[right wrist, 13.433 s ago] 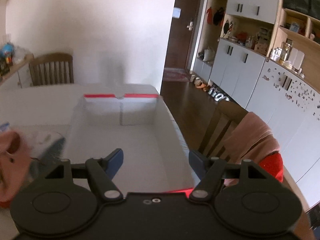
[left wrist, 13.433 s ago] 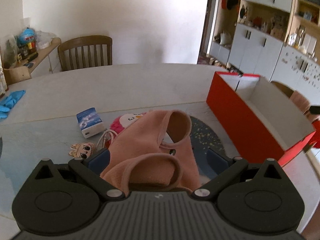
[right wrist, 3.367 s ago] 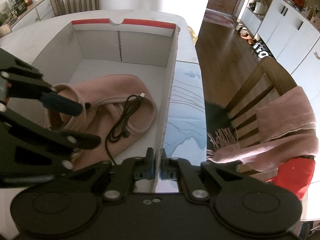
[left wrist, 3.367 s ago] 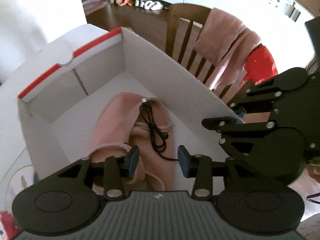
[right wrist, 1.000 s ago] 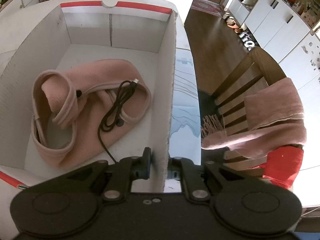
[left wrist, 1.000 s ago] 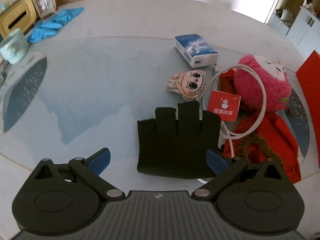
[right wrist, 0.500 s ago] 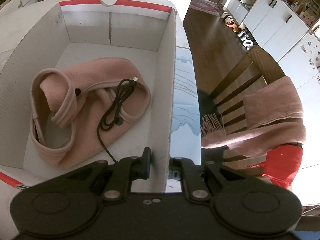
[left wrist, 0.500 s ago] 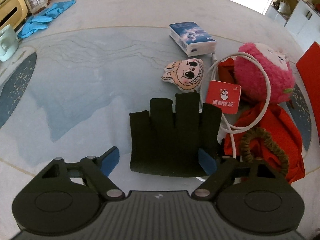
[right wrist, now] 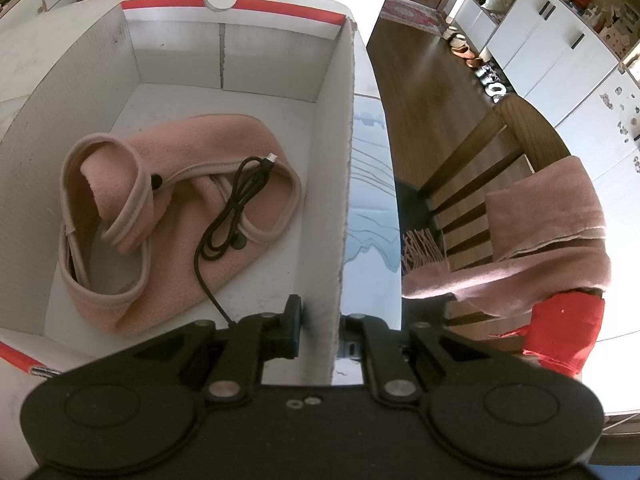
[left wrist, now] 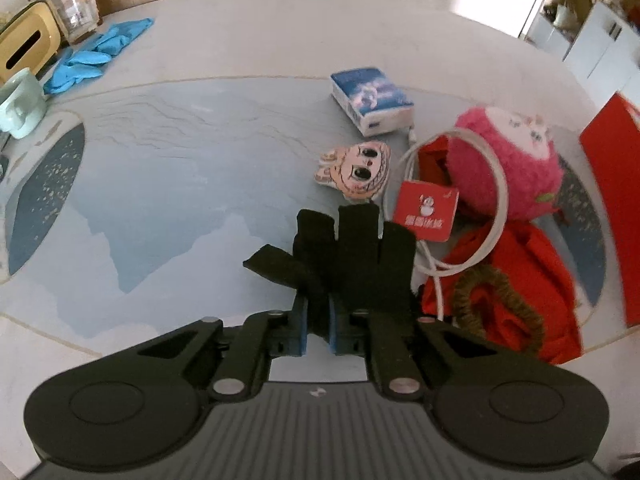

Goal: Organize objects
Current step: 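Grasp the black fingerless gloves with the left gripper and lift them, then carry the black gloves into the box and open the left gripper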

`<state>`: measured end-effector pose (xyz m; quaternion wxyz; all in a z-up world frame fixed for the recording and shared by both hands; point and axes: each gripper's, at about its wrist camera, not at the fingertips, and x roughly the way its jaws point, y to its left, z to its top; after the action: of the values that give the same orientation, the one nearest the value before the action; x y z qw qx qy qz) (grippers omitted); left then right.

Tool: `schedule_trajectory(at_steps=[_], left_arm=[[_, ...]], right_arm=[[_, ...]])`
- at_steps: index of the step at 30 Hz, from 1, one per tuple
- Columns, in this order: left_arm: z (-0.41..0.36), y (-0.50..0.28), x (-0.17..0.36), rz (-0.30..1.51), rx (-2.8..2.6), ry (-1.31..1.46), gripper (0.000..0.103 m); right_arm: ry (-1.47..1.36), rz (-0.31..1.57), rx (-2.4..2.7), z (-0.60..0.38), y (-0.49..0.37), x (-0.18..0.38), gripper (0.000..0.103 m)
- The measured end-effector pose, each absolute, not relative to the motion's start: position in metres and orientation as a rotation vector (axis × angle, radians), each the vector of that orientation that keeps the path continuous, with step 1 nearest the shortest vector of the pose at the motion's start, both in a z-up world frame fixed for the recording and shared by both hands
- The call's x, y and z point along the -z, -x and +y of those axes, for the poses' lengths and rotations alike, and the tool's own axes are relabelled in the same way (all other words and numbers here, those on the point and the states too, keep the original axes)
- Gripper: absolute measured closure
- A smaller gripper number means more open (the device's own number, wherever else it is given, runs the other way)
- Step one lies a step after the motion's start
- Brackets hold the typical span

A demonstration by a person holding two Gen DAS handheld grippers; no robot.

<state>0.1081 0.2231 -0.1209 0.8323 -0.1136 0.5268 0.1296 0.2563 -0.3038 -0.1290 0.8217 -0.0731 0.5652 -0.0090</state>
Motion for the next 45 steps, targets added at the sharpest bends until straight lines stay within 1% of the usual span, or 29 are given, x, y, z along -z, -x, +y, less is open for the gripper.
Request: schedule_trajectory(at_steps=[8, 14, 18, 22, 33, 36, 45], left_arm=[[0.222, -0.105, 0.087, 1.049, -0.245, 0.271, 0.096], [0.214, -0.102, 0.031, 0.937, -0.189, 0.269, 0.096], [0.190, -0.110, 0.002, 0.907, -0.104, 0.226, 0.096], [0.162, -0.119, -0.016, 0.896, -0.005, 0.187, 0.096], [0.075, -0.173, -0.040, 0.869, 0.252, 0.086, 0.096], [0.041, -0.191, -0.044, 0.863, 0.331, 0.044, 0.096], [-0.050, -0.227, -0.039, 0.870, 0.536, -0.072, 0.096]], right_arm=[[0.159, 1.200, 0.018, -0.302, -0.255, 0.130, 0.093], [0.167, 1.200, 0.013, -0.300, -0.254, 0.129, 0.093], [0.171, 1.200, 0.009, -0.299, -0.254, 0.129, 0.093], [0.168, 1.200, 0.007, -0.300, -0.254, 0.128, 0.093], [0.150, 1.209, -0.001, -0.302, -0.255, 0.128, 0.095], [0.133, 1.212, -0.005, -0.303, -0.255, 0.127, 0.095], [0.135, 1.210, -0.013, -0.305, -0.254, 0.128, 0.096]])
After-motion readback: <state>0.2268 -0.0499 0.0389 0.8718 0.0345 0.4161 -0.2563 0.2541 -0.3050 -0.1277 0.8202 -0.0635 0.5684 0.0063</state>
